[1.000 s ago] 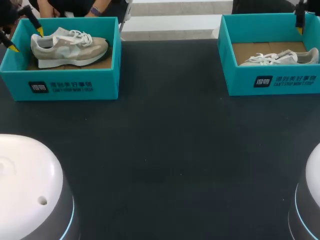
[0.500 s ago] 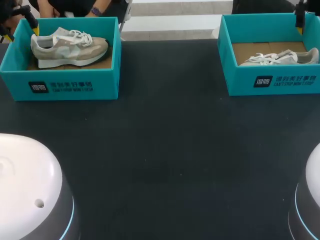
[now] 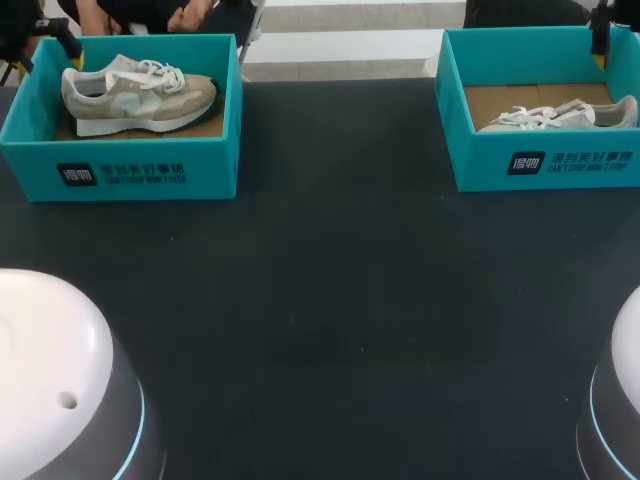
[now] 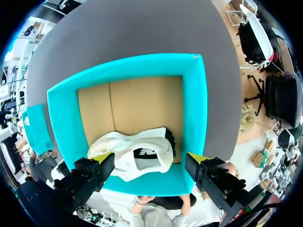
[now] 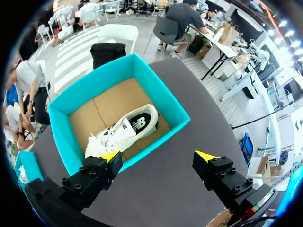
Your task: Take the shoe out of the shoebox, open the shoe tongue, remove and reinsert the insole, then place the shoe into the shoebox
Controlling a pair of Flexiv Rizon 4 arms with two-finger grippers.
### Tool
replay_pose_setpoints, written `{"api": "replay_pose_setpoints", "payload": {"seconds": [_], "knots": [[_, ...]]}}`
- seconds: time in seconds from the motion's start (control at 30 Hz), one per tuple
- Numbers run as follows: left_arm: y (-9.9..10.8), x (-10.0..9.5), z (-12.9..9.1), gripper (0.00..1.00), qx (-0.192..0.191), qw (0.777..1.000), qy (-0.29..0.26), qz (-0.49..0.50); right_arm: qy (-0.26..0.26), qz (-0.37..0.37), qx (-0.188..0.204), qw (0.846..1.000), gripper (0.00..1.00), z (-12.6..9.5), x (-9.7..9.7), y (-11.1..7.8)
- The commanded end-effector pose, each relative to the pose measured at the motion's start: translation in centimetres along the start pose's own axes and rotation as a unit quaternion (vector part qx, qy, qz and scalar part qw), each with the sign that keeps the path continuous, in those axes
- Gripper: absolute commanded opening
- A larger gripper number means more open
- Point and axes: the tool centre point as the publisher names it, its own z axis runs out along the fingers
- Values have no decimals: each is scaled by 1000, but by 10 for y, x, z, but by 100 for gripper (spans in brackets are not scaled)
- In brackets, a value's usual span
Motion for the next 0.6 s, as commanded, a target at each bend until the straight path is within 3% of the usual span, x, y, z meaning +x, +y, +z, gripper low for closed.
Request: {"api": "replay_pose_setpoints", "payload": {"seconds": [0.03, 0.07, 0.1, 0.17, 0.3, 0.6], "knots": [[18, 1, 11, 100, 8, 1000, 6, -10, 1, 0, -1, 1000, 100, 0, -1, -1], [18, 1, 11, 100, 8, 1000, 6, -10, 1, 0, -1, 1000, 100, 0, -1, -1], [29, 7, 16, 55, 11, 999, 21, -21, 1, 0, -1, 1000, 100, 0, -1, -1], [33, 10, 18, 56, 9, 999, 31, -21, 1, 0, -1, 1000, 100, 0, -1, -1], [43, 18, 24, 36, 12, 998, 49, -33, 1, 0, -1, 1000, 100, 0, -1, -1], [52, 24, 42, 31, 42, 998, 46, -29, 1, 0, -1, 1000, 100, 0, -1, -1]]}}
